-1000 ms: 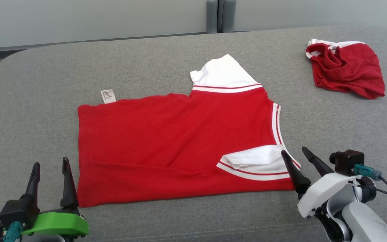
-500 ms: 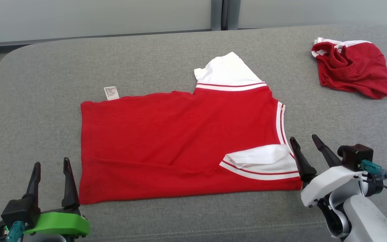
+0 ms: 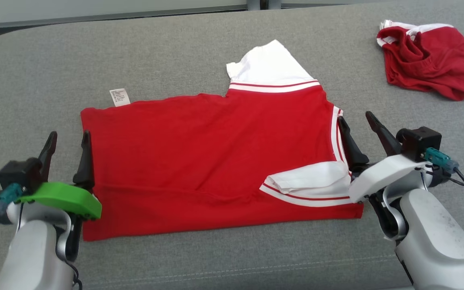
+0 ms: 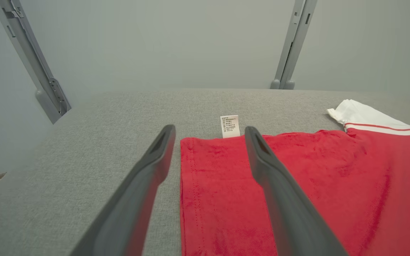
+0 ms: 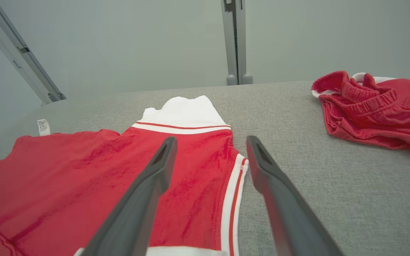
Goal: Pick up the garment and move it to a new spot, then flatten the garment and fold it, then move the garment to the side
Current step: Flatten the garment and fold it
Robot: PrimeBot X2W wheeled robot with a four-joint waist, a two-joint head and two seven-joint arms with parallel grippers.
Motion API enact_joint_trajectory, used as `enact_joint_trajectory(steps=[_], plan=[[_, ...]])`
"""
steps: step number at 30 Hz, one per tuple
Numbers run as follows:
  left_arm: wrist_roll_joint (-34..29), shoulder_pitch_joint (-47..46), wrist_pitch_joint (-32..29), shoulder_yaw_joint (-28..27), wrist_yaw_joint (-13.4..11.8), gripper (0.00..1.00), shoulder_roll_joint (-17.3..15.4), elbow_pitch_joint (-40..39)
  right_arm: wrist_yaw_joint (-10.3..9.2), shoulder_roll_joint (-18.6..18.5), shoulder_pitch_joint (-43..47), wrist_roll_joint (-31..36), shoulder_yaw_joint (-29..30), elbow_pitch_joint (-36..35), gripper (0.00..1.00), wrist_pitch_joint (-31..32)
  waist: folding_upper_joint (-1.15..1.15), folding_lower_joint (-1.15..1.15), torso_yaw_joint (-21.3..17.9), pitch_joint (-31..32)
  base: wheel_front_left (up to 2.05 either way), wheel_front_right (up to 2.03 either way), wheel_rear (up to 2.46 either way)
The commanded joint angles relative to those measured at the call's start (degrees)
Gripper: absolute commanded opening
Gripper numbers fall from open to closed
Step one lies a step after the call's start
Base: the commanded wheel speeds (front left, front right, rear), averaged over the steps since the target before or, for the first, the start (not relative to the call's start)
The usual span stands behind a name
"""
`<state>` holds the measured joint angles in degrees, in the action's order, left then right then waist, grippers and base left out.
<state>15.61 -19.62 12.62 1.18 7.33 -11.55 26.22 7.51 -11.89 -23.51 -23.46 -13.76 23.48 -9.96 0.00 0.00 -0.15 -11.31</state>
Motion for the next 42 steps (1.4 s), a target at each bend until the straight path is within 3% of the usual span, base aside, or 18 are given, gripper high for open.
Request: enact_joint_trajectory(steps=[1,8,16,22,39,42], plan=[[2.9,-2.5,-1.0,1.1,0.1,1.00,-1.3,0.9,-0.05,0.2,-1.2,0.4,-0.3,0.2,1.00,-0.4,0.00,0.00,-1.1,-1.8,0.00,0.00,0.00],[14.9,-12.0,-8.4,8.6,0.1,1.00,-11.0,6.9,-0.05,1.6,-5.4,0.0,-2.6,2.2,1.00,-1.9,0.00,0.00,-4.6,-5.4,0.00,0.00,0.00],[23.3,-18.9,-16.0,13.0,0.2,1.00,-16.5,13.8,-0.05,2.7,-7.8,-0.5,-3.5,4.7,1.00,-3.5,0.00,0.00,-7.7,-8.3,0.00,0.00,0.00],[25.9,-22.0,-17.6,14.9,0.1,1.00,-18.1,18.3,-0.04,3.2,-8.9,-0.6,-4.3,6.0,1.00,-4.4,0.00,0.00,-8.6,-9.3,0.00,0.00,0.00],[29.4,-26.7,-18.3,19.1,0.2,1.00,-17.7,27.4,-0.05,3.5,-10.3,-1.3,-5.3,8.2,1.00,-5.3,0.00,0.00,-9.3,-10.2,0.00,0.00,0.00],[30.4,-27.1,-18.5,19.9,0.2,0.90,-17.2,27.6,-0.04,3.5,-10.5,-1.3,-5.3,8.4,1.00,-5.3,0.00,0.00,-9.1,-10.3,0.00,0.00,0.00]])
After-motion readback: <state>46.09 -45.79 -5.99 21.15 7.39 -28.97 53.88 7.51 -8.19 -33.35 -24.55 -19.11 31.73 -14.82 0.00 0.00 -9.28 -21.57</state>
